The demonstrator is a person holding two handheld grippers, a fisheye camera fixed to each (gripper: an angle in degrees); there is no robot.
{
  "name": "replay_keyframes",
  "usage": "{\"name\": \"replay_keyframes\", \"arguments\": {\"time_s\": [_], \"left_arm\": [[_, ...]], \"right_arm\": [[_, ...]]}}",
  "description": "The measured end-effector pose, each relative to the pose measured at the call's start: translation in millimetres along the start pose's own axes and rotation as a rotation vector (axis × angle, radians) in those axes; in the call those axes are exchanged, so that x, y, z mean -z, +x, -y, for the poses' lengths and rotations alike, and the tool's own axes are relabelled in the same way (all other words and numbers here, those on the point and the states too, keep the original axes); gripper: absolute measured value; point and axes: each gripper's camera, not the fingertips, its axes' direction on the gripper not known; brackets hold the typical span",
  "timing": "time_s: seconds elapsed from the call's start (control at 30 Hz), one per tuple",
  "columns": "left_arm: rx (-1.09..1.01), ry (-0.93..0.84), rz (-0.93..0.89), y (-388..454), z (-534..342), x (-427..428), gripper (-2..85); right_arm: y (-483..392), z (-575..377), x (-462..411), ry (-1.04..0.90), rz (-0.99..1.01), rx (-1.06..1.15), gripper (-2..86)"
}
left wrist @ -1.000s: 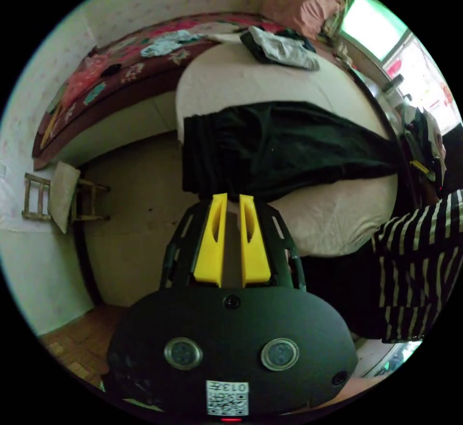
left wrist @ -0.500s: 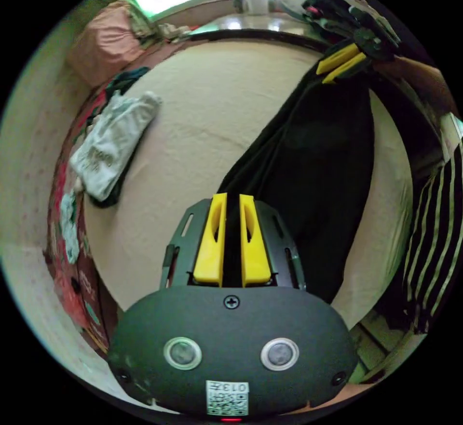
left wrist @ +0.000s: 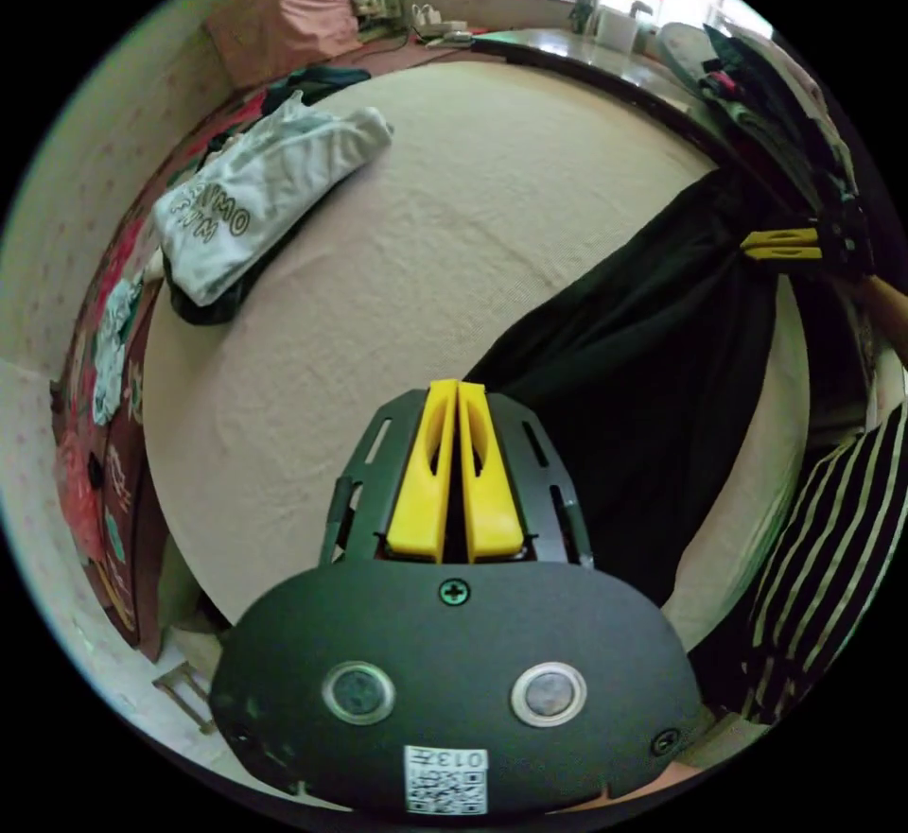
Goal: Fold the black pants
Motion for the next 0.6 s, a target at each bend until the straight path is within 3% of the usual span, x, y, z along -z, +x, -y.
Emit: {"name": "replay_keyframes", "arguments": {"time_s": [0.1, 0.23, 0.5, 0.6], "left_arm": [[-0.067, 0.045, -0.002, 12, 12, 3, 0.8], [-0.27, 0.031, -0.041, 47, 44, -11, 4.2], [-0.394, -0.054, -0.064, 75, 84, -46, 1.3], [-0.375, -0.058, -0.081, 74, 92, -45, 0.7]], "right_arm": [[17, -5, 16, 0.032, 0.059, -0.071, 6.0], [51, -6, 29, 0.111, -0.004, -0.227, 6.2], [77, 1, -30, -0.124, 0.115, -0.082, 2.2], [86, -2, -20, -0.078, 0.087, -0.137, 0.9]]}}
